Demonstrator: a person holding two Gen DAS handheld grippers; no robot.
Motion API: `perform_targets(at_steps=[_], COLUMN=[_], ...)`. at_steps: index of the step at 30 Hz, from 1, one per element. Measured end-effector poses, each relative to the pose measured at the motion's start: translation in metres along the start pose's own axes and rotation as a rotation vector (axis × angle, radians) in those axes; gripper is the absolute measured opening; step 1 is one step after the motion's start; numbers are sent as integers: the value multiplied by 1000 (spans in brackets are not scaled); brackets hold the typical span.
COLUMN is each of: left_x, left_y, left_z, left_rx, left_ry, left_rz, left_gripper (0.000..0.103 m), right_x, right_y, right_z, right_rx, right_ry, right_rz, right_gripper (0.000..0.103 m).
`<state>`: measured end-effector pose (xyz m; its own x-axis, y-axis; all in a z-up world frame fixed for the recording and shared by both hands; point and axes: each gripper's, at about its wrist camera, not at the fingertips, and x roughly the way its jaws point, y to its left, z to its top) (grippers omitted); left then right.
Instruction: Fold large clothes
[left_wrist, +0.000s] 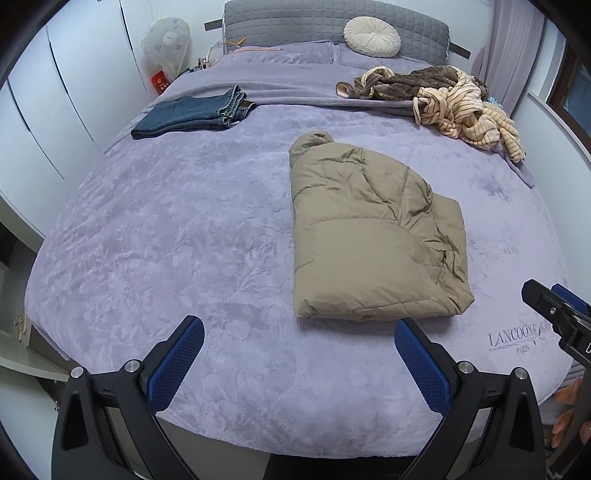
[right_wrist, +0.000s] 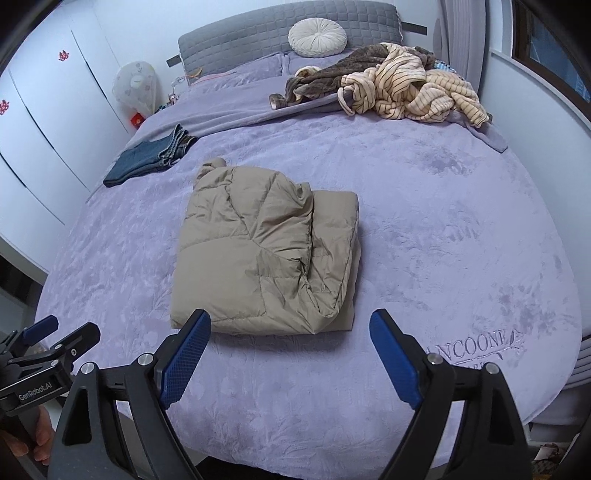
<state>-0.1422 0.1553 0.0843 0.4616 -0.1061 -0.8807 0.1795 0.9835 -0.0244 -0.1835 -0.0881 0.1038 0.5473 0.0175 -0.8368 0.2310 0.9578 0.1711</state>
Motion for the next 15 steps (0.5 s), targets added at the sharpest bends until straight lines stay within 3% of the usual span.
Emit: perform_targets(at_steps=[8, 13, 15], left_x=[-2, -5, -6], left_y=[14, 16, 16], left_z=[16, 23, 25], left_rx=[24, 28, 29], left_ry=[-32, -53, -57], left_rz=[-17, -31, -35], left_gripper=[103, 103, 103], right_x=[-5, -6, -9], right_y=[18, 24, 26], right_z=[10, 17, 19], right_rx=[11, 28, 24], right_ry=[-33, -2, -15], right_rz=[-93, -152, -117], right_gripper=[90, 90, 90])
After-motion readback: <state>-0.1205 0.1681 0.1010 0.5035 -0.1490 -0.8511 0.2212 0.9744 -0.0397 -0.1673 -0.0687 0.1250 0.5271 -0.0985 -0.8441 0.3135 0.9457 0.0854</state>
